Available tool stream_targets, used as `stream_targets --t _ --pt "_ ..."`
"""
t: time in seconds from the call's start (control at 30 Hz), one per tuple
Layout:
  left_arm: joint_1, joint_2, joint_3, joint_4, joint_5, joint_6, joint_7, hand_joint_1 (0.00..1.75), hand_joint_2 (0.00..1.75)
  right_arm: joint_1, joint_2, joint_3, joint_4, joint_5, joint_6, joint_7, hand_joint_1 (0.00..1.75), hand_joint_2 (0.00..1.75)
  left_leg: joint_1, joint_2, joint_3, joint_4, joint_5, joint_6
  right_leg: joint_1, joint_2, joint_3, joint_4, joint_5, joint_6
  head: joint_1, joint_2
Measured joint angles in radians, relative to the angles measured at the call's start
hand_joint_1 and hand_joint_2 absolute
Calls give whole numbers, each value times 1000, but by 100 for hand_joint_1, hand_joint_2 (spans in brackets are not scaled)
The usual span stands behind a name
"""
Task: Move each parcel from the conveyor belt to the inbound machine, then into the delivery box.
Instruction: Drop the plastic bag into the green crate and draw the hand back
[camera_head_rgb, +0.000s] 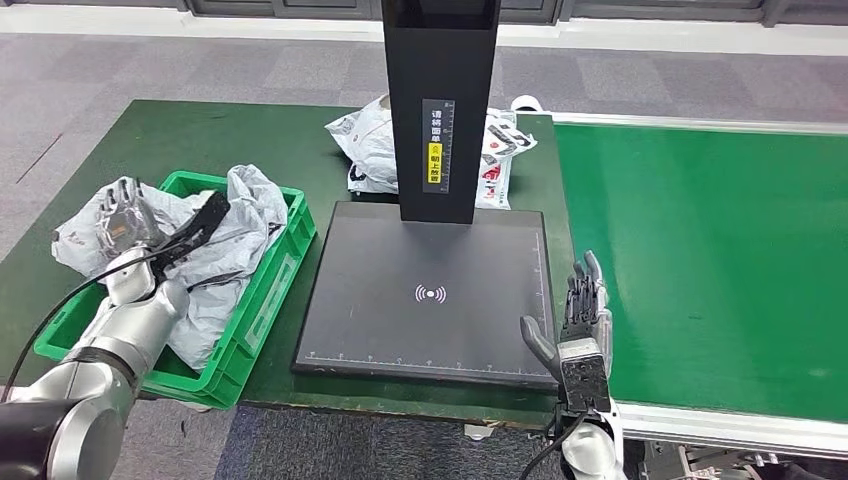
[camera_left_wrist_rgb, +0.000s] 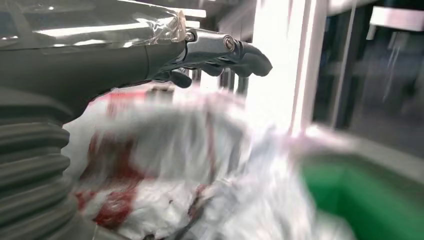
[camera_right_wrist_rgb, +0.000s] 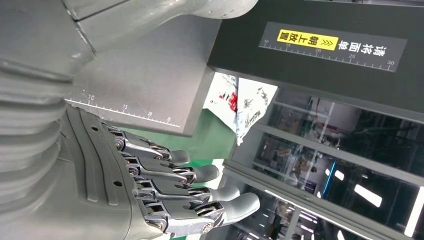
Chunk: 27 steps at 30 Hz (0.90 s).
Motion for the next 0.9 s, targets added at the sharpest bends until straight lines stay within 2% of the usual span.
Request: stream_targets --t 0.1,0.2,0.27,0.33,0.4,0.5,0.6,0.67,0.73,0.83,0.9 --pt "-4 -11 45 -42 106 91 -167 0 0 1 0 0 -5 -1 8 1 0 175 0 0 0 0 0 0 0 0 0 0 0 0 0 0" --pt "-3 -51 140 -148 245 109 -411 0 0 -6 0 0 -5 -9 16 1 0 175 0 -1 -1 0 0 0 0 0 0 0 0 0 0 0" --pt "-2 -88 213 -221 307 111 -545 0 0 -16 0 0 -1 -21 19 -2 0 175 0 0 -1 0 0 0 -1 0 0 0 0 0 0 0" --pt "1 -130 273 -274 411 103 -674 0 0 -32 0 0 13 -39 19 -12 0 87 0 0 -1 0 0 1 -2 0 0 0 0 1 0 0" --pt "11 -169 293 -308 580 88 -781 0 0 -55 0 0 40 -59 17 -30 0 0 -1 0 -1 1 0 1 -2 0 0 0 1 1 0 0" --pt "44 -210 249 -358 765 88 -825 0 0 -93 0 0 87 -76 15 -56 0 0 -1 -2 -2 1 0 1 -2 -1 0 0 1 1 0 0" --pt "77 -239 195 -408 802 102 -825 0 0 -121 1 0 123 -79 12 -65 0 0 -1 -2 -2 1 0 1 -2 -2 0 0 1 1 0 0" --pt "92 -257 174 -434 837 99 -844 0 87 -137 2 0 143 -85 8 -69 0 0 -1 -2 -2 1 0 1 -2 -1 0 0 1 1 0 0" --pt "108 -269 144 -458 940 53 -868 0 175 -152 2 0 161 -99 4 -74 0 0 -1 -2 -2 1 0 1 -2 -1 0 0 1 1 0 0" --pt "140 -281 61 -503 1111 -95 -895 0 175 -170 1 1 181 -111 2 -79 0 0 -1 -3 -2 1 0 1 -1 -2 0 0 1 1 0 0" --pt "158 -288 3 -527 1165 -160 -908 0 175 -181 1 4 192 -110 2 -82 0 0 -1 -3 -3 1 0 1 -1 -3 0 0 1 1 0 0"
